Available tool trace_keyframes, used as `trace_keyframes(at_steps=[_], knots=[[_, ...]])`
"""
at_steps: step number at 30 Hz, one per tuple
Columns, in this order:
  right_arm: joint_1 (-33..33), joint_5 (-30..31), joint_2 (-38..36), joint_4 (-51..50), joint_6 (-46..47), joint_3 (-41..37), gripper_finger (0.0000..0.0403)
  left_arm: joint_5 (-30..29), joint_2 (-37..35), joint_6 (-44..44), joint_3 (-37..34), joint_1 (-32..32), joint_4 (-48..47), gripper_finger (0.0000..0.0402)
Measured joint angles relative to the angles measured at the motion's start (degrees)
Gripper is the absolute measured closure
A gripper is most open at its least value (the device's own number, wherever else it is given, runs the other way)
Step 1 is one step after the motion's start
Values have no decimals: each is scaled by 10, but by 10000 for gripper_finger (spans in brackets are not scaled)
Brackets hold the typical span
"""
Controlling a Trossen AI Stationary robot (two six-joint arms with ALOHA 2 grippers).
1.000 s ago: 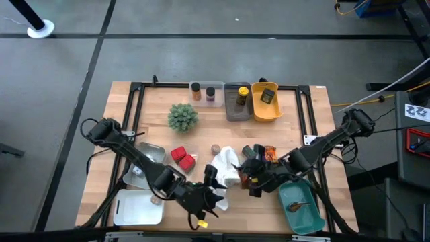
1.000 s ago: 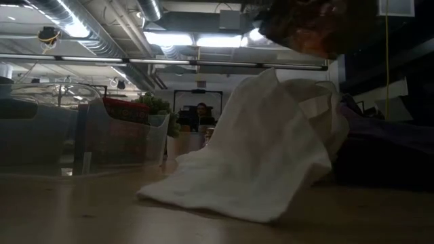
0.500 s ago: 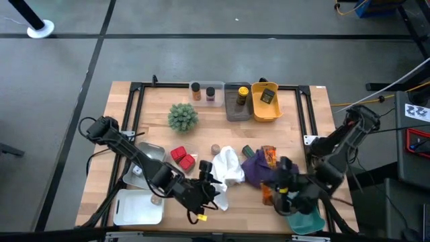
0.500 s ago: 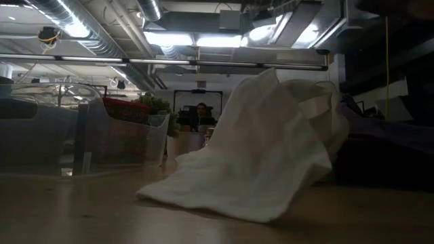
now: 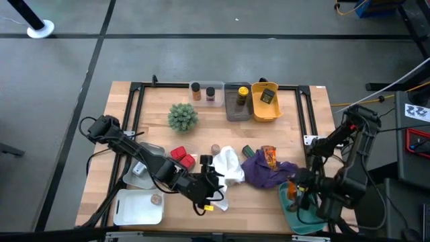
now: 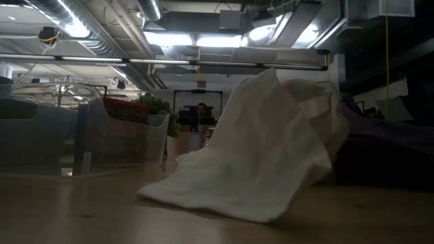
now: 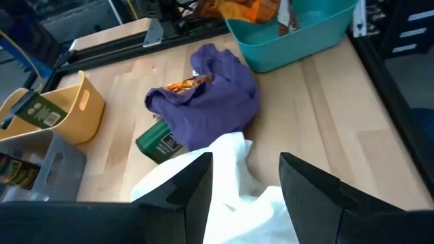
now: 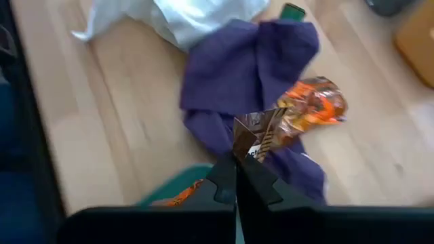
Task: Sort spices by type
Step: Put the bottom orange seasoning bag into the green bin, then put the brown seasoning bottle into the white bin
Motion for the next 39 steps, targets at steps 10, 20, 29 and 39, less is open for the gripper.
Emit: trace_keyframes(at_steps=[10, 20, 29, 39], knots=[[19, -51, 48, -44, 27, 0, 402, 1, 0, -13, 0, 0, 0, 243], [19, -143, 66, -38, 25, 0, 342, 0, 0, -10, 0, 0, 0, 243], [19, -145, 66, -38, 25, 0, 228, 0, 0, -40, 0, 27, -5, 243], [19, -173, 66, -38, 25, 0, 192, 0, 1, -88, 0, 111, -53, 243]])
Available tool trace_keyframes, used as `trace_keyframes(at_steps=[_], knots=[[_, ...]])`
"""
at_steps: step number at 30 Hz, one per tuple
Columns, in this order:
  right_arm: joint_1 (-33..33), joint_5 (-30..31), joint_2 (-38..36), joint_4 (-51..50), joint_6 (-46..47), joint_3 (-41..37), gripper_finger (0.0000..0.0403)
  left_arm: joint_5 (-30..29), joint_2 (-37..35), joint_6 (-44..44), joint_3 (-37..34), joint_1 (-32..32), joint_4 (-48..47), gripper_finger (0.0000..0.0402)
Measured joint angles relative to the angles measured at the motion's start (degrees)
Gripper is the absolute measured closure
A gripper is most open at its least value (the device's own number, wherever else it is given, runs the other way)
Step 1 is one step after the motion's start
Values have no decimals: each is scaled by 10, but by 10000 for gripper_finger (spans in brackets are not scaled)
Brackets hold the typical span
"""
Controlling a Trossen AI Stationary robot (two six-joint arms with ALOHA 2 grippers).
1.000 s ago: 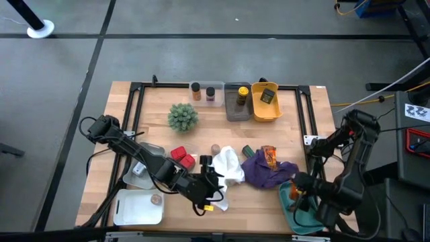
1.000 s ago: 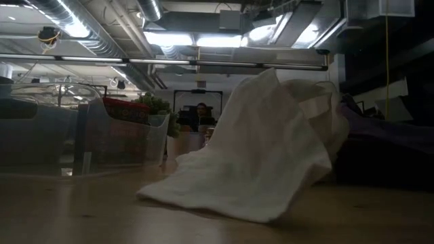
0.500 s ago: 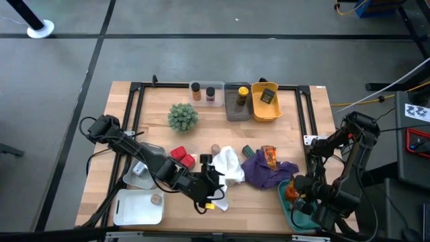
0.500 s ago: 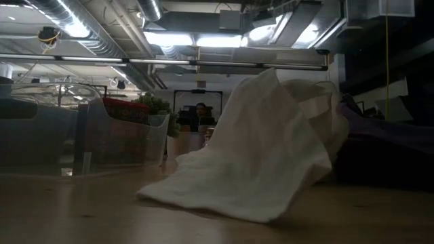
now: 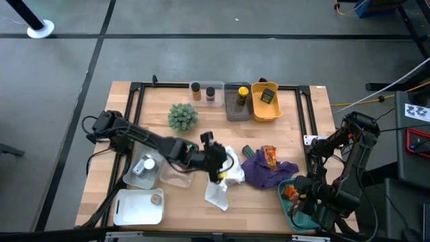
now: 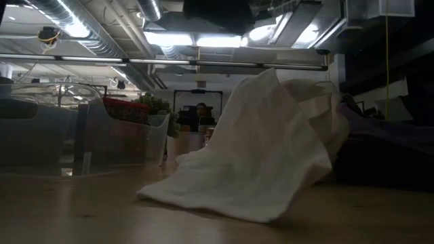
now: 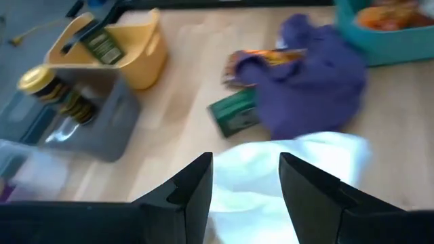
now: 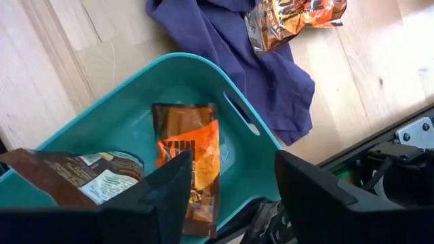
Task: Sort spices by type
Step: Put the brown seasoning bottle into the white bin
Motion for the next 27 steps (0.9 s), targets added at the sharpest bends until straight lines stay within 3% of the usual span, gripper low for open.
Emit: trace_keyframes(at_steps=[9, 15, 21, 27], knots=[[0, 0, 0, 5, 0, 0, 196, 2, 0, 16, 0, 55, -34, 243], [0, 1, 0, 7, 0, 0, 196, 16, 0, -80, 0, 88, -72, 232], [0, 1, 0, 7, 0, 0, 196, 84, 9, -204, 0, 131, -136, 200], [0, 1, -1, 12, 0, 0, 196, 167, 24, -270, 0, 160, -160, 191]])
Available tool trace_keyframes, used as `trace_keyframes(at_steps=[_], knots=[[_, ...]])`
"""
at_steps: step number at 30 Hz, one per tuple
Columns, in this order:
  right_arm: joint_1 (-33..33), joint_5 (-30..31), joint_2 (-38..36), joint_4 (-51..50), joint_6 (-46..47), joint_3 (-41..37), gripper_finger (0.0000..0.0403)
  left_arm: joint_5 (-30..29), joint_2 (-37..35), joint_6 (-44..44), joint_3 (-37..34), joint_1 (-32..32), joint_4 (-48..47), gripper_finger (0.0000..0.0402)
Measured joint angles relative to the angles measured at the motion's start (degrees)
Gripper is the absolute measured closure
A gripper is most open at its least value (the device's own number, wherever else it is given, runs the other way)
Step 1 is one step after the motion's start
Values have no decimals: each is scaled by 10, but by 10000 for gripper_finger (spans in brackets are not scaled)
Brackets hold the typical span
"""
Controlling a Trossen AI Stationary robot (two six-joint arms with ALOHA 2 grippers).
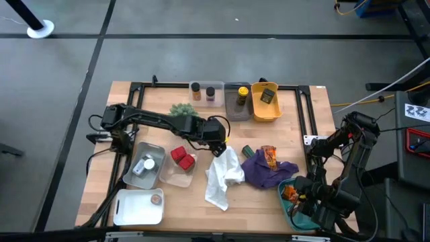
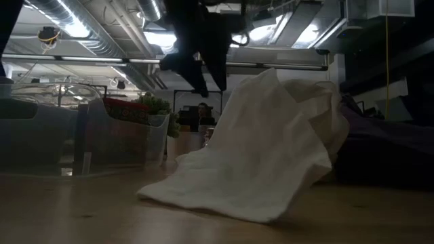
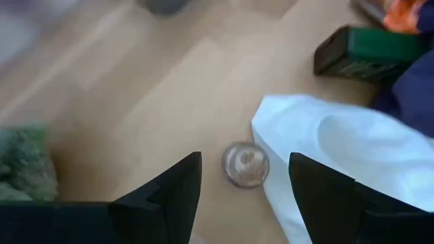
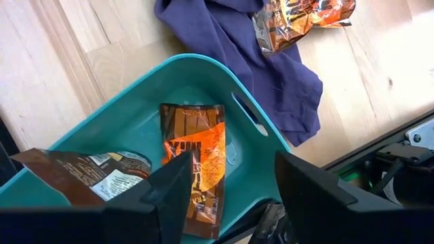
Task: Sort spices by type
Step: Put the brown seasoning bottle into the white bin
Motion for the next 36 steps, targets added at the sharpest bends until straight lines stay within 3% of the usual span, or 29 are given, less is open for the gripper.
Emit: trace_keyframes(at_steps=[8, 36], knots=[[0, 30, 0, 21, 0, 0, 196, 12, 30, -2, 0, 10, 2, 190], [0, 47, 0, 31, 0, 0, 196, 63, 112, 6, 0, 4, 31, 192]])
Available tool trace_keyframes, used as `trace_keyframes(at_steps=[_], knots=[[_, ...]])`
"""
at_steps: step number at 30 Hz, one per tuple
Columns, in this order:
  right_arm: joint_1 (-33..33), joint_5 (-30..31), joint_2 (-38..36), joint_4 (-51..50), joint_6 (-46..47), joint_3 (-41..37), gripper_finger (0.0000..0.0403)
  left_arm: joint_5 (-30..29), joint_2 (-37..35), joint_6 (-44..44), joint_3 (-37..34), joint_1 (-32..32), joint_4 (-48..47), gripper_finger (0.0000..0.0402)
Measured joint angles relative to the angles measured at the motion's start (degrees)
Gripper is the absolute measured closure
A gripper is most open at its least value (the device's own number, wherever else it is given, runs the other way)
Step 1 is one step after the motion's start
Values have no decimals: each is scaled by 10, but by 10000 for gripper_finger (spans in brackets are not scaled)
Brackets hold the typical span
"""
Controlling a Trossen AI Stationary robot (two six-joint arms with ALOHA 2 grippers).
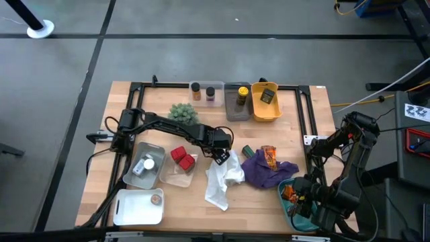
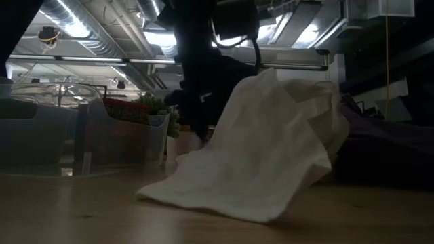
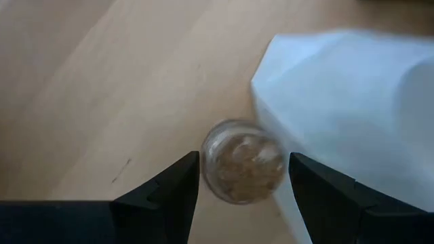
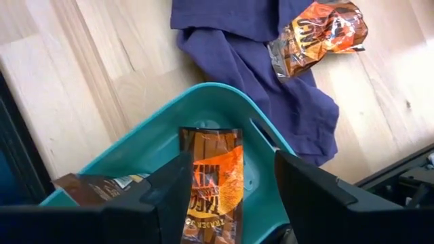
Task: Sort spices by type
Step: Put the brown seasoning bottle into the white bin
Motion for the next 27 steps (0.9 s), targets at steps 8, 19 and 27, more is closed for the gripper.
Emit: trace_keyframes(at_steps=[8, 19, 27], knots=[[0, 9, 0, 8, 0, 0, 196, 0, 16, 32, 0, 1, 10, 192], [0, 9, 0, 9, 0, 0, 196, 0, 16, 71, 0, 2, 11, 240], [0, 37, 0, 9, 0, -1, 196, 26, 15, 72, 5, 2, -2, 241]])
